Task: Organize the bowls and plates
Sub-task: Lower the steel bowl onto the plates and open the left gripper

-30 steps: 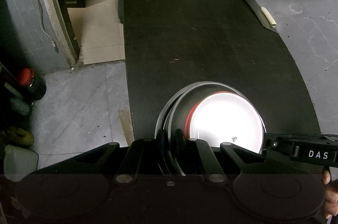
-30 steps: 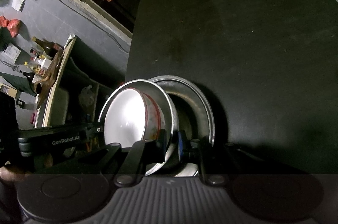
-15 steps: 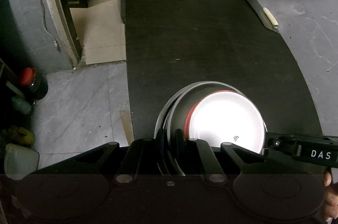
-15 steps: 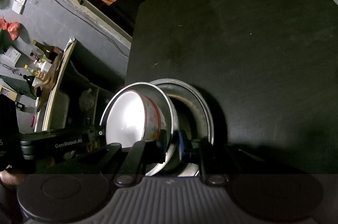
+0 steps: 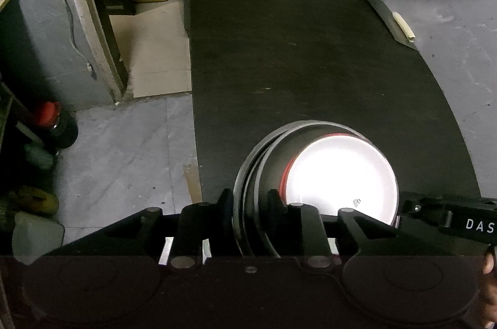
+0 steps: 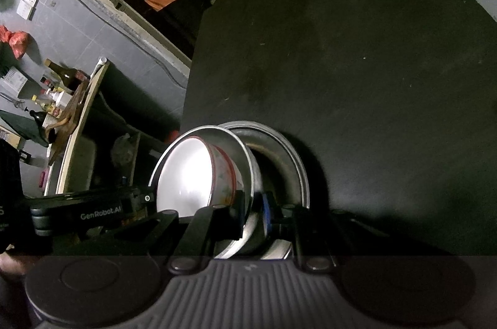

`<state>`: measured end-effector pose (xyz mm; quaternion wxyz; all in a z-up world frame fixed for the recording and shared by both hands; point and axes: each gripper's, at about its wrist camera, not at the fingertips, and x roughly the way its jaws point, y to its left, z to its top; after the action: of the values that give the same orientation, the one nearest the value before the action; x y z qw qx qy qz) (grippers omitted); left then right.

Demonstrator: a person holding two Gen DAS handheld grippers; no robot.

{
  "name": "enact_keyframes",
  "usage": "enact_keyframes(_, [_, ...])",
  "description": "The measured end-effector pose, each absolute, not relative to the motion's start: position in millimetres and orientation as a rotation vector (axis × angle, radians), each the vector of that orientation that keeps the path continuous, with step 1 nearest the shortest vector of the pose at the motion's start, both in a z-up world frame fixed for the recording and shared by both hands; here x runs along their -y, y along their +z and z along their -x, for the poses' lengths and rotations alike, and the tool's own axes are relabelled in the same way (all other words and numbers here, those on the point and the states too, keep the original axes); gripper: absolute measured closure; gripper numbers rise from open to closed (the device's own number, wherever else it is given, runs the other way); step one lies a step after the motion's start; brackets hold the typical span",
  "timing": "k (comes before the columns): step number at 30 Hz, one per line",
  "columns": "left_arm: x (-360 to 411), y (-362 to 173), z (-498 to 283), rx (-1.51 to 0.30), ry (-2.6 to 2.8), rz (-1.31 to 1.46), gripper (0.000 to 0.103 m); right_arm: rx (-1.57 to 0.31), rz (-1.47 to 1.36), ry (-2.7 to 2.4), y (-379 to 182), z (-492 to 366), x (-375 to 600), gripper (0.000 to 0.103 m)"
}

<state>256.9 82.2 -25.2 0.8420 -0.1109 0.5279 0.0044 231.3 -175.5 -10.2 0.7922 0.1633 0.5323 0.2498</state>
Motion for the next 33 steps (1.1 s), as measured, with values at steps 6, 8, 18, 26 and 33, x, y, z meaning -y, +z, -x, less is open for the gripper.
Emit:
enact_keyframes(6, [-83,-26,-256,-1.112,0.030,0.232,0.068,-1.137,-0.328,0.511,-10,-230,174,0.078])
enact_keyframes(8, [-83,-26,-256,-1.109,0.042,0.228,0.064,-1.134,-0.318,0.506,-10,-231,173,0.077])
enact_keyframes(18, [-85,-24,-252,-1.084,0.103,0.209,0.043,-1.100,-0.283,0.481,-5,-224,172,0.060])
enact_keyframes(26, [-83,-19,-246,-1.065,0.135,0.181,0.034,-1.084,-0.266,0.471,-3,-217,174,0.049])
enact_keyframes(33, [-81,-15,-241,-1.059,0.174,0.160,0.021,-1.051,-0.268,0.462,2,-209,178,0.039])
